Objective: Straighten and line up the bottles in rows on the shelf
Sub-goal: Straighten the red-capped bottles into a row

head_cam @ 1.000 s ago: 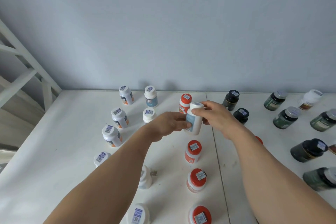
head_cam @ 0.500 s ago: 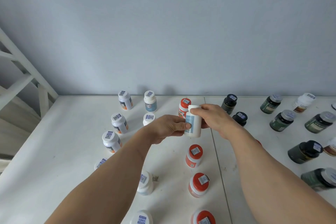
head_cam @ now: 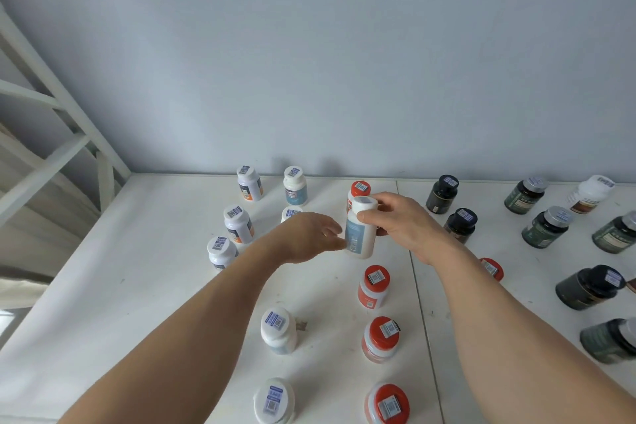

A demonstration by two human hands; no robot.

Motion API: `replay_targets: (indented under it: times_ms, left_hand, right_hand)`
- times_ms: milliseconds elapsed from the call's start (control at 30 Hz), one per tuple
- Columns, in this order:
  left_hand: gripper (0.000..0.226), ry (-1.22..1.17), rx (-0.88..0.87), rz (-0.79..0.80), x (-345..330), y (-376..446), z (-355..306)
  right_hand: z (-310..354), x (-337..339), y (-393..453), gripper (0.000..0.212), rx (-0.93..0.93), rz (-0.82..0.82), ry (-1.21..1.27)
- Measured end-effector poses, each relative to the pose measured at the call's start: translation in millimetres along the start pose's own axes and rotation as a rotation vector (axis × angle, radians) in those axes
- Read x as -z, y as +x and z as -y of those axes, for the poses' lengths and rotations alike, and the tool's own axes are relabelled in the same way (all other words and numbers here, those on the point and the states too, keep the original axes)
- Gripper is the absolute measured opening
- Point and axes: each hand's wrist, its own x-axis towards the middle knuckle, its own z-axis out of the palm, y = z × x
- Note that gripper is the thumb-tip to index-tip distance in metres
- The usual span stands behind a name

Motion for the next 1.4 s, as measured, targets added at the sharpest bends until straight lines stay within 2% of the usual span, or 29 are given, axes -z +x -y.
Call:
replay_targets:
  times_ms: [133,300,467,700,967,1400]
  left_hand:
    - [0.039,0.390,-0.007,-0.118,6.2,-22.0,11.6]
    - [0.037,0.533,-0.053,-0.198,8.0,-44.4,35.2]
    - [0.038,0.540,-0.114,-0.241,14.1,-58.4,59.4]
    - [0.039,0.547,-0.181,-0.217,24.4,-74.6,94.8]
    - [0.039,0.523,-0.203,-0.190,21.7,-78.9,112.8]
    - [0.041,0.517,-0.189,-0.168,23.1,-75.7,109.8]
  right_hand:
    - [5.3,-12.3,-6.3,0.050,0.046,0.042,-0.088]
    - [16.1,-40.2,-15.5,0.047,0.065,0.057,-0.120]
    - [23.5,-68.7,-22.9,0.040,0.054,0.034,-0.113]
    - [25.3,-115.8,-29.4,0.028,0.014,-0.024,-0.068]
    - [8.6,-150.5,-29.7,0.036,-0.058,-0.015,-0.139]
    - [0.0,-157.8,-20.3,0.039,-0.084,-0.032,-0.171]
